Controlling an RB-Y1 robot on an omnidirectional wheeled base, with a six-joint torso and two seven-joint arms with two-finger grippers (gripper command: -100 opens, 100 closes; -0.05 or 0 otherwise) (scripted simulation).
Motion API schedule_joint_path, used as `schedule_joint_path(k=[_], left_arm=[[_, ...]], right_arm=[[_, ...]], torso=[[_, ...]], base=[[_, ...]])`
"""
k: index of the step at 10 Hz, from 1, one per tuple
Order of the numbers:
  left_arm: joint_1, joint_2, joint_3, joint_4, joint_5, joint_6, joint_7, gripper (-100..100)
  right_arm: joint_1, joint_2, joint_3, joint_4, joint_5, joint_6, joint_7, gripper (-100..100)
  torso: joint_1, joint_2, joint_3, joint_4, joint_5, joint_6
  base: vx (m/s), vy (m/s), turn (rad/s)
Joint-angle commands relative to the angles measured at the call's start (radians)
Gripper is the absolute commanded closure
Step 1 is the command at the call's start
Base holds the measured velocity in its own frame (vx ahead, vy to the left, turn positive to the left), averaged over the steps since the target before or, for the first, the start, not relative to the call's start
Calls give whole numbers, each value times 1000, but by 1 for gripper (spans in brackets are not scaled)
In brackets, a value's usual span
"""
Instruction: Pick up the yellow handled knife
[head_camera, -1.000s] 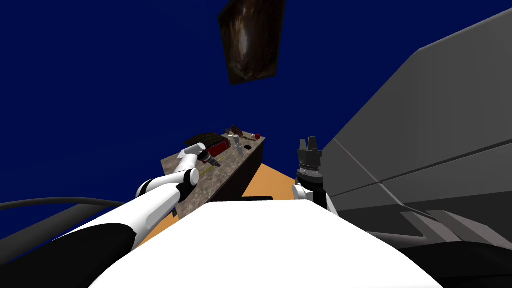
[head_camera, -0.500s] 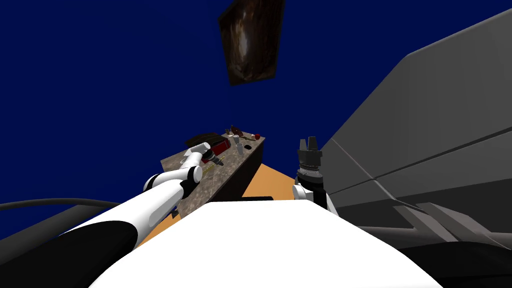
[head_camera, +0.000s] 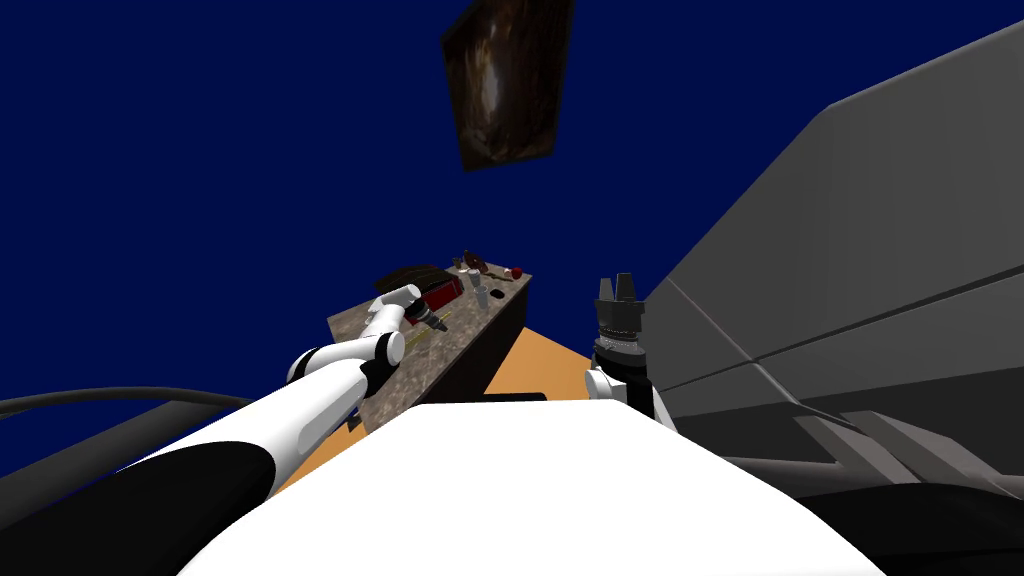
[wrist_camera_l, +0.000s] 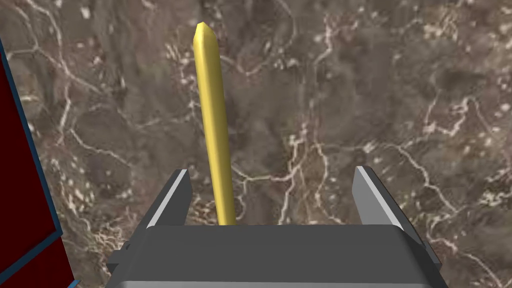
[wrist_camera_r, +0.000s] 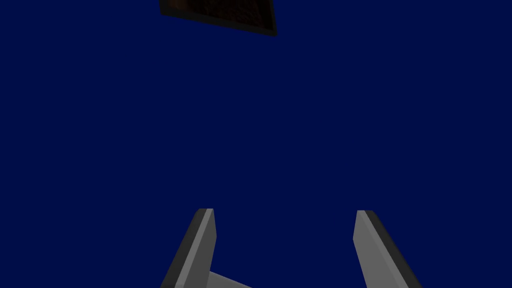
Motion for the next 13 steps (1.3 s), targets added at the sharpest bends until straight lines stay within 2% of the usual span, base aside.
schedule_joint_path(k=[1,10,13], left_arm=[[-38,-18,-40,44,1,-33,30,-100],[-38,-18,-40,44,1,-33,30,-100],[-12,-43,-41,64,-1,-89,17,-100]], right_arm=[[0,0,0,0,0,0,0,0],[0,0,0,0,0,0,0,0],[0,0,0,0,0,0,0,0]], torso=[[0,0,0,0,0,0],[0,-1,-1,0,0,0],[-1,-2,-1,-1,0,0]], base=[[-43,35,-43],[-5,4,-1],[11,-10,20]])
